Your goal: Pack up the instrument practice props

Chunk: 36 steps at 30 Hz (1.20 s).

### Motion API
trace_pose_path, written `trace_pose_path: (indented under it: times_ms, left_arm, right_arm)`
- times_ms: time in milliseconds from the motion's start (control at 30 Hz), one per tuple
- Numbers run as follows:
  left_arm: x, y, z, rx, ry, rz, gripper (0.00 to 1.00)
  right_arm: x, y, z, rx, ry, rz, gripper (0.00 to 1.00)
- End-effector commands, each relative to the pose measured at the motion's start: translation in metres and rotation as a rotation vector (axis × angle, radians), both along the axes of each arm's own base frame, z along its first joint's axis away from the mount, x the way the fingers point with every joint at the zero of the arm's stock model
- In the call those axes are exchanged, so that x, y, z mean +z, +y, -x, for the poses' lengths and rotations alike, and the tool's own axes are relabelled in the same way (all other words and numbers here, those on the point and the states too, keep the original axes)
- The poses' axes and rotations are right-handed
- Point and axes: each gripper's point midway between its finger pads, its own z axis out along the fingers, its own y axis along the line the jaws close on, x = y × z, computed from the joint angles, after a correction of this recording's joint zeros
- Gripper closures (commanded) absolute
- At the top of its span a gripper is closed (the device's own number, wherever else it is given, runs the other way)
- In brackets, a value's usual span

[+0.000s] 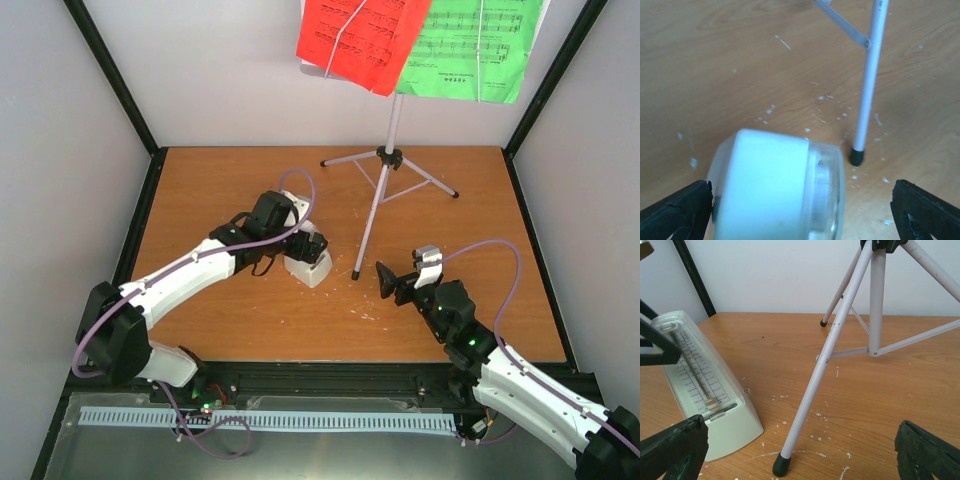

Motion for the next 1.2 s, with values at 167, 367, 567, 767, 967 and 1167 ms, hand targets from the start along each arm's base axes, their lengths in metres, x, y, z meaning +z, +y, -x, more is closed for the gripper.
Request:
trace_pose_path:
  times_ms: [167,367,567,767,967,1167]
  left_arm:
    - [0.02,-0.036,0.071,-0.192,0.244,0.368,0.02]
    - [0.016,-0.043,0.1,-0.337,0.313,0.41,0.02]
    - [0.025,-0.01,0.072,-0.283,0.039,0.18,0.01]
    - [0.043,-0.02,0.056,-0.411,-0.155,0.176,0.01]
    - [0.057,-0.03,0.04,-0.541,-0.272,0.24,0.0]
    - [0.048,-0.047,0.047,-0.679,-0.215,0.333,0.01]
  right_arm:
    - [-0.004,-0.006,-0.002,-0.034,0.006,-0.02,0.0]
    - [-0.003,-0.009,-0.003,-0.051,0.01,-0.021,0.0]
    - [0.003,-0.003,0.002,-0.005,-0.003,-0.031,0.0]
    - [0.01,0.014,0.011,0.106,-0.017,-0.061,0.0]
    - [0.014,0.022,0.017,0.162,-0.021,-0.102,0.0]
    - [0.009,0.026,0.021,0.194,-0.023,-0.115,0.0]
